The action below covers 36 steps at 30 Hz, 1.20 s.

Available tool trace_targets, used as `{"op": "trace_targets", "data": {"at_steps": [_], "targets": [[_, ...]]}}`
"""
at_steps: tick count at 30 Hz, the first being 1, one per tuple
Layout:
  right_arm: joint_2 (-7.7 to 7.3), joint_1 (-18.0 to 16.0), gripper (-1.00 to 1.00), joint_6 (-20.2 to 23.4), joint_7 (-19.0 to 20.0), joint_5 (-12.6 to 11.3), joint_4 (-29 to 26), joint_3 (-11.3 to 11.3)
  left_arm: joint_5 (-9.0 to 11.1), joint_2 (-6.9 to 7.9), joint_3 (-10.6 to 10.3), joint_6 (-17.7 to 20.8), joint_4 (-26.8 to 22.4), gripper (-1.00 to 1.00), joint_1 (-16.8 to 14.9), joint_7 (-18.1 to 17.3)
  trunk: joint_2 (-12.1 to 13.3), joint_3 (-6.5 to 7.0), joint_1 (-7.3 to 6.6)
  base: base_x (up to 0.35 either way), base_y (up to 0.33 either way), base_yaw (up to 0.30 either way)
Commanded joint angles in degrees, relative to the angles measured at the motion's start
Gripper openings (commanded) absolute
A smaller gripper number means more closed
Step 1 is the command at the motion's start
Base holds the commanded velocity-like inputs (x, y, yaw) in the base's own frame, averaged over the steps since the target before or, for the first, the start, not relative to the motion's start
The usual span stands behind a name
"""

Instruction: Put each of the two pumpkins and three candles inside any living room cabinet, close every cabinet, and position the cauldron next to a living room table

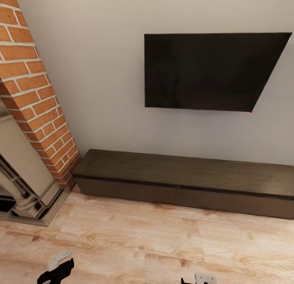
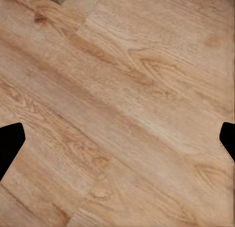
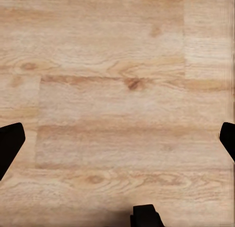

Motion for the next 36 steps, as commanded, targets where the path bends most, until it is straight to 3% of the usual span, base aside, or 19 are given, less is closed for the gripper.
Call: {"op": "trace_targets", "data": {"at_steps": [1, 23, 36], "targets": [[0.02, 0.0, 1.00, -0.1, -0.3, -0.3, 0.0, 0.5, 0.4, 0.06, -0.5, -0.1, -0.1, 1.00, 0.0, 0.3, 0.0, -0.02, 0.00, 0.000, 0.016, -0.279], [0.02, 0.0, 1.00, -0.1, -0.4, -0.3, 0.0, 0.5, 0.4, -0.01, -0.5, -0.1, -0.1, 1.00, 0.0, 0.3, 0.0, 0.60, 0.00, 0.000, 0.035, -0.279], [0.19, -0.1, 1.00, -0.5, -1.5, -0.8, -0.2, 0.2, 0.3, -0.09, -0.5, -0.1, -0.1, 1.00, 0.0, 0.3, 0.0, 0.67, 0.00, 0.000, 0.002, -0.028]]}}
